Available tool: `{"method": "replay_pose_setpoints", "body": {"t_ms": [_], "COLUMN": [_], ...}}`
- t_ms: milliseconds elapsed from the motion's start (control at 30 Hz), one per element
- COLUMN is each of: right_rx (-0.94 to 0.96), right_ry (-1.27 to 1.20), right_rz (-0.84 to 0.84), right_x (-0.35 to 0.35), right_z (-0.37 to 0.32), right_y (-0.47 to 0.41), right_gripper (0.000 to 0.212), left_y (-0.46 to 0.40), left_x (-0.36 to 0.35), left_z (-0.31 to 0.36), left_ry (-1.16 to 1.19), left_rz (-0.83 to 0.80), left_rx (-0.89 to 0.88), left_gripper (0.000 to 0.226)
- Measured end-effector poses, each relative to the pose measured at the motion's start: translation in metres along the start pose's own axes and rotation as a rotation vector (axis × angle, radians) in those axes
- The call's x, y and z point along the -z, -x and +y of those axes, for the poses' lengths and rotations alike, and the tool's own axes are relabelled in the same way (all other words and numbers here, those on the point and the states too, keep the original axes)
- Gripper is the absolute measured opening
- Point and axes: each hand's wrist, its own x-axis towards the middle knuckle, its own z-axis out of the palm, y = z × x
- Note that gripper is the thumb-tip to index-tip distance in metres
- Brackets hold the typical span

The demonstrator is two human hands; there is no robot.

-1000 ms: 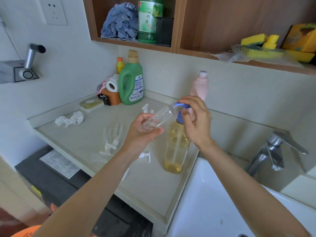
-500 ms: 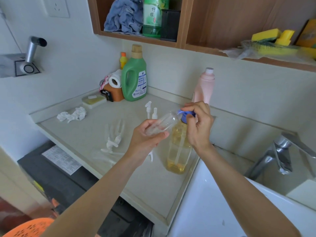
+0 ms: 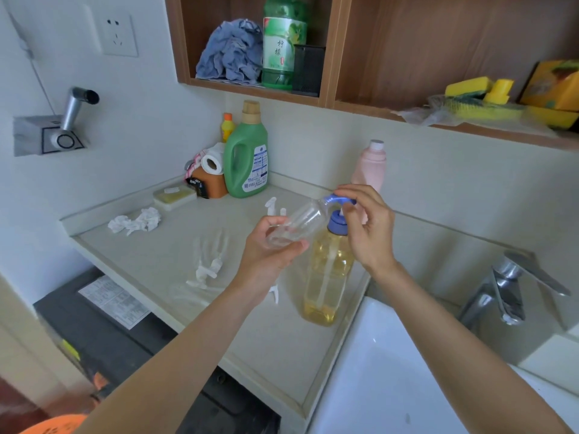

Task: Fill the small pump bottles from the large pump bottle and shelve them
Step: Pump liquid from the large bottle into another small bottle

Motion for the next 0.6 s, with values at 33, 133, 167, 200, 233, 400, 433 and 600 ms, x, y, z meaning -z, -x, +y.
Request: {"method": "replay_pose_setpoints", "body": {"t_ms": [33, 133, 167, 200, 233, 400, 433, 600], "right_rx": [0.001, 0.012, 0.01, 0.009, 0.015, 0.027, 0.035, 0.071], "right_ry": [-0.008, -0.04, -0.048, -0.05, -0.045, -0.017, -0.011, -0.026], "right_rz": [0.004, 0.006, 0.004, 0.003, 0.005, -0.016, -0.029, -0.113], "right_x": [-0.001, -0.004, -0.006, -0.009, -0.01, -0.007, -0.004, 0.011], "right_z": [0.002, 0.009, 0.011, 0.012, 0.014, 0.01, 0.009, 0.005], "right_y": [0.003, 0.012, 0.014, 0.017, 0.02, 0.02, 0.016, -0.011], "right_gripper": [0.031, 0.035, 0.036, 0.036, 0.037, 0.037, 0.037, 0.037], "left_y": [0.001, 0.002, 0.002, 0.002, 0.002, 0.003, 0.003, 0.005], "left_x": [-0.001, -0.003, -0.003, -0.002, -0.001, 0.0, -0.001, -0.007], "left_z": [-0.001, -0.005, -0.007, -0.009, -0.01, -0.006, -0.004, 0.001], "left_ry": [0.031, 0.093, 0.093, 0.09, 0.09, 0.158, 0.171, 0.206], "left_rz": [0.0, -0.002, 0.001, 0.004, 0.003, -0.028, -0.046, -0.148], "left_rx": [0.01, 0.059, 0.076, 0.092, 0.105, 0.206, 0.226, 0.257], "left_gripper": [0.037, 0.033, 0.031, 0.028, 0.026, 0.025, 0.025, 0.039]}}
